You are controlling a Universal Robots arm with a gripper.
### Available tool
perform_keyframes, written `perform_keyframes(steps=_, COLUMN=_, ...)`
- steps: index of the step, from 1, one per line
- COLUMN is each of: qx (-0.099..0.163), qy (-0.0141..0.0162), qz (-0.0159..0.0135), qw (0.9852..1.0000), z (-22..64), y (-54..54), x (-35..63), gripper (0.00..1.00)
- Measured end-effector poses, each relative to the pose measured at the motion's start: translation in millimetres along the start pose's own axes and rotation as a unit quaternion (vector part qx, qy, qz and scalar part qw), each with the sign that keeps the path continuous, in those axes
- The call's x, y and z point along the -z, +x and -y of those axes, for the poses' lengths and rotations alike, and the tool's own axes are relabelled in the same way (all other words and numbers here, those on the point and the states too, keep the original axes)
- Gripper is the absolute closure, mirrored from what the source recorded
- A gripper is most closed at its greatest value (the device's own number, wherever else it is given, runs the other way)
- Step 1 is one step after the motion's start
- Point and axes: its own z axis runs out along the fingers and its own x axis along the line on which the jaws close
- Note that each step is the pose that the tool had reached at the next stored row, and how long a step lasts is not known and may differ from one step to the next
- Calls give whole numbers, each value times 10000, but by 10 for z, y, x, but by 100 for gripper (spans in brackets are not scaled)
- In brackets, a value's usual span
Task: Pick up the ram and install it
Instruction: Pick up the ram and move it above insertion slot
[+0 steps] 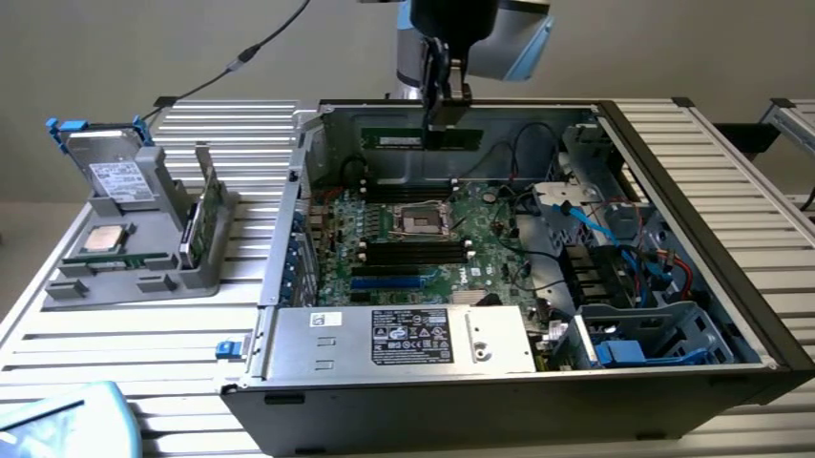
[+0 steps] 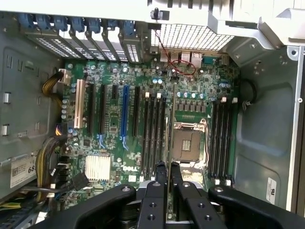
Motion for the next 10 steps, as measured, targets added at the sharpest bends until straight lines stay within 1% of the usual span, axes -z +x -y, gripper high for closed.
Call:
perform_keyframes(steps=1, qx=-2, qy=22, qz=-37, qw=10000, z=1, y=1, x=-12, gripper=86)
perform_keyframes(steps=3, qx=-4, qy=32, qz=-65, qw=10000, z=2, y=1, x=-29, gripper=86)
perform_keyframes(steps=7, qx=-7, qy=32, qz=-128, qw=9999, z=5, y=1, x=-67, gripper=86)
perform_keyframes(steps=10, qx=-11, qy=29, qz=-183, qw=9998, z=6, y=2, x=-96, gripper=86)
